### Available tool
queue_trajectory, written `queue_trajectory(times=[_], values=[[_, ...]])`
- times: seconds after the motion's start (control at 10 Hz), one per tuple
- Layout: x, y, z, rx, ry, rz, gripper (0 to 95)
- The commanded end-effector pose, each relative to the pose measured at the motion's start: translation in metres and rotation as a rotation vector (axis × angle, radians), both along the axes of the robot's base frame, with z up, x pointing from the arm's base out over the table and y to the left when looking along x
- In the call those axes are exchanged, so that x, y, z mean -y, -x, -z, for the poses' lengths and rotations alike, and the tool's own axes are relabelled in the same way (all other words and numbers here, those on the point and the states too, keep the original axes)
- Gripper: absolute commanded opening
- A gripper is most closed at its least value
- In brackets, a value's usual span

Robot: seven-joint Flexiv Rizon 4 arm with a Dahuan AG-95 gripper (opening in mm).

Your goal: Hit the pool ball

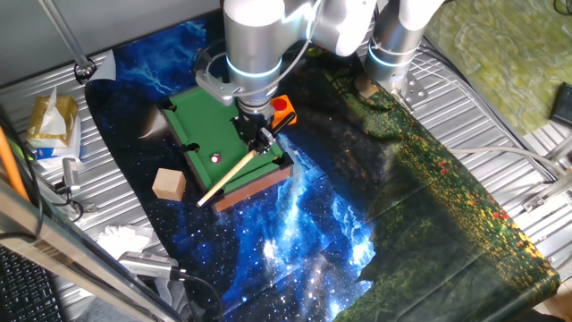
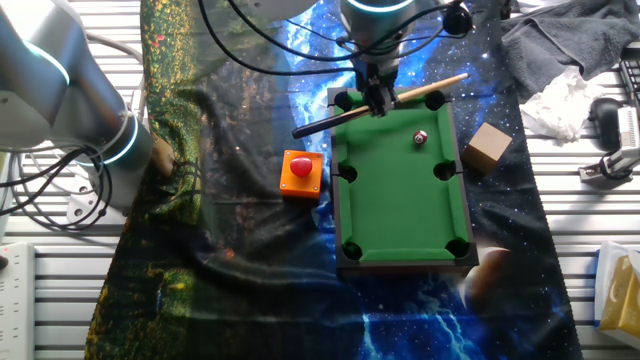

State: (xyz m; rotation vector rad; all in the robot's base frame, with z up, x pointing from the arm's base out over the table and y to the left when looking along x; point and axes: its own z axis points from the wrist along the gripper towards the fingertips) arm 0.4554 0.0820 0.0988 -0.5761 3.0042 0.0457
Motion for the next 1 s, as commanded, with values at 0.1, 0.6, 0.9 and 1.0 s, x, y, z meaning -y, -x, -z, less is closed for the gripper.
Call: queue_trajectory(times=[0.1,0.6,0.9,1.0], values=[[0.0007,0.0013,0.0015,0.002,0.0,0.0,0.0],[0.0008,0.0019,0.0052,0.006,-0.002,0.002,0.0],[0.001,0.0027,0.0098,0.014,-0.001,0.002,0.0],[0.001,0.0028,0.0103,0.014,-0.001,0.002,0.0]])
